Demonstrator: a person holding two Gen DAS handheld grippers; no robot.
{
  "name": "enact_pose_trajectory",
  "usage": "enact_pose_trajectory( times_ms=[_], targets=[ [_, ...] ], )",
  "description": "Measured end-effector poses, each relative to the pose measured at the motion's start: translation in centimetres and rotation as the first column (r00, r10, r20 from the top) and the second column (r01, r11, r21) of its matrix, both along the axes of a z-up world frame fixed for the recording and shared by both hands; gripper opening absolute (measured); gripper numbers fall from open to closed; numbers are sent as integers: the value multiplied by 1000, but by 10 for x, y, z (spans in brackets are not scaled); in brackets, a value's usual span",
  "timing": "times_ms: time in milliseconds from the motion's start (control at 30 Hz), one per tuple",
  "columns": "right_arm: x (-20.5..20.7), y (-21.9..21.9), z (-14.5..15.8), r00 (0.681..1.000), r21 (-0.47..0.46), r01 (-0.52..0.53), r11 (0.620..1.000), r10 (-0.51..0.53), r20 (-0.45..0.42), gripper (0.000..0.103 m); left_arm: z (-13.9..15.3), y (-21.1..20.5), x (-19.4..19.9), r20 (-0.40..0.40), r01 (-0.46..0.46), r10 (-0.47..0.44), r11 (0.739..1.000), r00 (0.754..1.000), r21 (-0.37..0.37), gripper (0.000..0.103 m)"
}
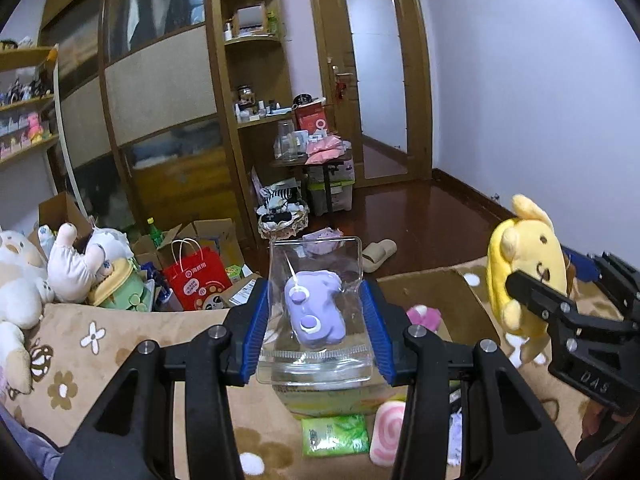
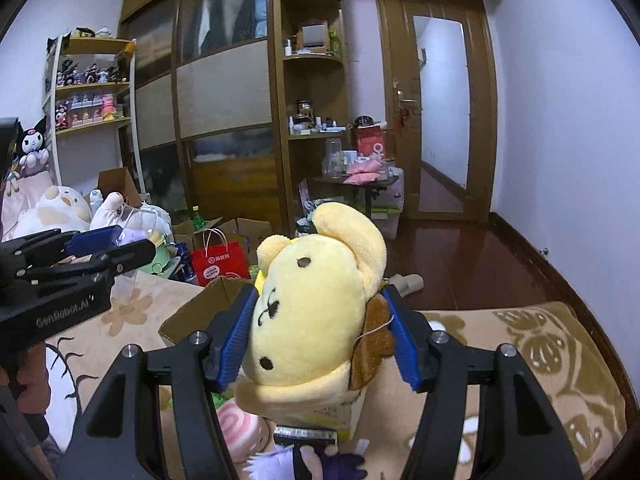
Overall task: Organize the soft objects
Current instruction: 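Lift the bagged toy and yellow dog and carry them over the box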
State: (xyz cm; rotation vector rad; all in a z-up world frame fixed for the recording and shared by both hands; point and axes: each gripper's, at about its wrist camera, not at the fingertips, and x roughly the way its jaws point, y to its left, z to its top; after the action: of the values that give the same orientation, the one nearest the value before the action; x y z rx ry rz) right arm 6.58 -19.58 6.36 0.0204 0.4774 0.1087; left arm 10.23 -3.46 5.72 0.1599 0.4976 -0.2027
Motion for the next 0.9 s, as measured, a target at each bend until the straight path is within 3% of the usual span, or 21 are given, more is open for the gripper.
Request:
enact_pose_trajectory(
  times_ms=[400,900],
  targets=[
    [15,2,-22,1000,22,-9,1000,9,-17,66,-17,8,16,-13,-5,4,999,1000,-39,45],
    [42,10,-54,999,-11,8,1000,-8,-50,66,-66,-1,46,-129,-4,-3,998,992,-55,45]
  ],
)
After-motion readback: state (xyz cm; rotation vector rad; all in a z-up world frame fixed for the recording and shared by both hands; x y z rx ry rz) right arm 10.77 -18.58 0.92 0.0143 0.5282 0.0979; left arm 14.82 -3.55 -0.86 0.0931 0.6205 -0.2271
